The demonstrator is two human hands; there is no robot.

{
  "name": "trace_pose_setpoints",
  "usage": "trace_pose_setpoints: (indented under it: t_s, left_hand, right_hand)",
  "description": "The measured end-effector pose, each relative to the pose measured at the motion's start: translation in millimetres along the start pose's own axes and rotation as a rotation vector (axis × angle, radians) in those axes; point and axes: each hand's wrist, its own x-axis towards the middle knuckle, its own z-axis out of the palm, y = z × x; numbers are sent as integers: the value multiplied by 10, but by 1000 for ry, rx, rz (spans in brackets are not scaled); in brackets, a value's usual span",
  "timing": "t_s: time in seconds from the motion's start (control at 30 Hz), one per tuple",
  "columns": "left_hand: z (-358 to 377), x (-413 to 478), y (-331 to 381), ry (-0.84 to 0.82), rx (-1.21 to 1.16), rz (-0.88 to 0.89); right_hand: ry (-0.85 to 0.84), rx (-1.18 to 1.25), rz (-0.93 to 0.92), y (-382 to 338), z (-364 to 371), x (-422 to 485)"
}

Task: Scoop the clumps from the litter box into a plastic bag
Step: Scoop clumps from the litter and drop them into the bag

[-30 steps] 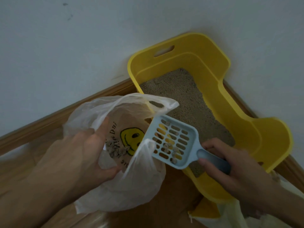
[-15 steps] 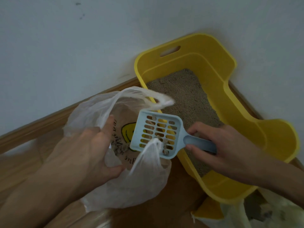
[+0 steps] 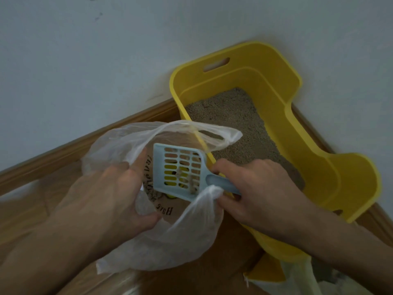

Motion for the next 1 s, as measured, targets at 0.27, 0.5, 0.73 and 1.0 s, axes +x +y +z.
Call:
trace_pose_setpoints:
  t_s: [0.27,0.5,0.73,1.0]
  left_hand:
    - [11,-45,-45,-34,26,-51]
    - [10,-45,-43,-47,40,-66]
    - [0,-47,-43,-46,33,-60]
    - [12,4,-61,-13,1,-20]
  right_hand:
    - [31,-281,-121,-236,117,200]
    - [90,-339,-116,-231,113,184]
    - [54,-304,-73,-195,175,92]
    - [12,-222,-32,-138,83,-153]
